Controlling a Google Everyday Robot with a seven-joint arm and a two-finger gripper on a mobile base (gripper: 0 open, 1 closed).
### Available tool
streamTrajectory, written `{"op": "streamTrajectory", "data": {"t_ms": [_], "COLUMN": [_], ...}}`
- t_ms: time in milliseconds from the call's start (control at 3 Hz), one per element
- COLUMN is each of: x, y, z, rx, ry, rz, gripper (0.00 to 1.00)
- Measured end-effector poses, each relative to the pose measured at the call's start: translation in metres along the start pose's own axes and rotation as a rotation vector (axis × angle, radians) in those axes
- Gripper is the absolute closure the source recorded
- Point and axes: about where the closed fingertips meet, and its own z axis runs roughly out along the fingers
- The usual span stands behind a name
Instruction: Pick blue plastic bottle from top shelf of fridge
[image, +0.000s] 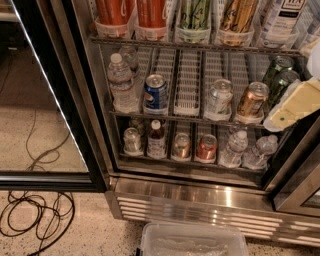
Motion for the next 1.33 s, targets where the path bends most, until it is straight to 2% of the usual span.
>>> {"op": "streamTrajectory", "data": {"t_ms": [333,667,1000,1333], "x": [0.017,0.004,0.001,-0.015], "y": [-0.004,-0.021,-0.022,-0.027], "z": [0.009,0.003,0.002,-0.002], "rx": [0.073,0.136,0.14,0.171], "ry": [-0.076,-0.134,-0.147,-0.231], "rz": [0.116,0.123,0.123,0.133], "gripper": [0.0,0.0,0.0,0.0]}}
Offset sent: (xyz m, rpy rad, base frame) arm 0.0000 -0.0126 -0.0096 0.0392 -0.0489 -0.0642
